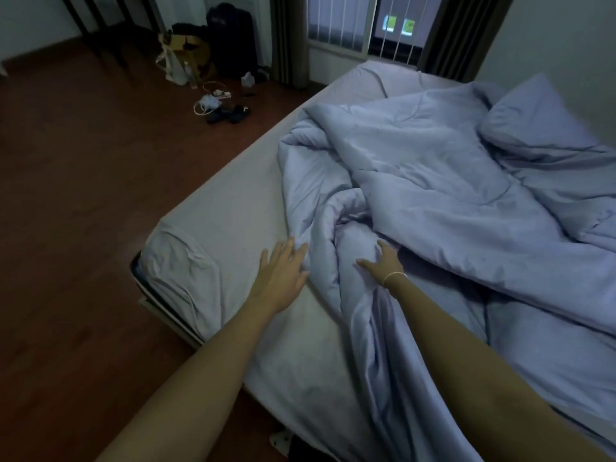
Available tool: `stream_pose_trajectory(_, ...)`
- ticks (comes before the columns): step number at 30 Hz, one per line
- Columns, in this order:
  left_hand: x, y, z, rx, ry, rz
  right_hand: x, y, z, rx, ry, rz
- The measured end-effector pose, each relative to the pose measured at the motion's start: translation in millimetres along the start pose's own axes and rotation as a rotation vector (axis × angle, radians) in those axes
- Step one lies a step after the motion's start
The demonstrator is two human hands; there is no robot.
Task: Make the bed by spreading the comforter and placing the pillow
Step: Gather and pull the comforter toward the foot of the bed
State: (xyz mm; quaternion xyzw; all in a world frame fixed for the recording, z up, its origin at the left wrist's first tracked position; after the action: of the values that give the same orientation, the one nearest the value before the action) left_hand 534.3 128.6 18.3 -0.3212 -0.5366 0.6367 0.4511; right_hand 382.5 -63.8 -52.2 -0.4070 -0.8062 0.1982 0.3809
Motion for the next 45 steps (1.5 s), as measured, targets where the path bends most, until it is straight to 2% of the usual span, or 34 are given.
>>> stream_pose_trajectory(4, -1.1, 0.5, -48.4, 0.022, 0.017, 0.021, -15.7, 32.0, -8.9, 0.186, 0.120, -0.055)
stream_pose_trajectory(8, -13.7, 3.4, -99.6, 0.023, 0.018, -0.022, 1.5, 62.1, -20.1, 0.056, 0.167, -0.075)
stream_pose_trajectory(12, -38.4, -1.6, -123.2, 0.034, 0.078, -0.093, 46.4, 82.4, -22.9, 0.070, 0.230, -0.041)
stream_pose_trajectory(18, -65.4, -2.0, -93.8, 0.133, 0.307, -0.179, 129.8, 82.2, -27.6, 0.048, 0.320, 0.035)
stream_pose_trajectory(25, -58.6, 34.7, -19.3, 0.300, 0.481, -0.376, 219.3, 141.1, -42.6, 0.015, 0.284, -0.170)
stream_pose_trajectory(29, -60.7, 82.3, -14.2, 0.173, 0.407, -0.511, 247.0, 152.1, -28.5, -0.064, 0.366, -0.165)
stream_pose_trajectory(31, -55.0, 103.0, -19.6, 0.123, 0.366, -0.530, 247.4, 152.7, -19.3, -0.091, 0.385, -0.176)
stream_pose_trajectory(35, -51.5, 124.3, -33.9, 0.315, 0.222, -0.530, 237.7, 165.7, -0.9, -0.089, 0.428, -0.304)
stream_pose_trajectory(37, -52.9, 123.2, -41.2, 0.261, 0.281, -0.482, 229.9, 164.3, 9.2, -0.212, 0.483, -0.274)
stream_pose_trajectory(39, -52.1, 117.6, -47.7, 0.207, 0.361, -0.450, 216.6, 152.7, 23.2, -0.251, 0.517, -0.148)
stream_pose_trajectory(41, -46.2, 105.3, -56.4, 0.176, 0.430, -0.482, 197.9, 133.8, 39.3, -0.195, 0.535, 0.027)
stream_pose_trajectory(45, -45.4, 75.9, -93.5, -0.010, 0.440, -0.591, 148.4, 89.8, 37.1, -0.331, 0.475, 0.315)
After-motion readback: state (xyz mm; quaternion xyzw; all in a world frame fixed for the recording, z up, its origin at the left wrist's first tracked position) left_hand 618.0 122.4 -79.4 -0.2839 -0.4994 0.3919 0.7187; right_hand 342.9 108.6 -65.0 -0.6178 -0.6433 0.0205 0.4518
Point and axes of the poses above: each hand's wrist, its own x-axis away from the middle knuckle, its own y-axis out of the palm, z = x × y, the point moved 6 cm from there along -x, towards the middle knuckle, and after that the axes turned 2 degrees about y, right-handed, at the moved point
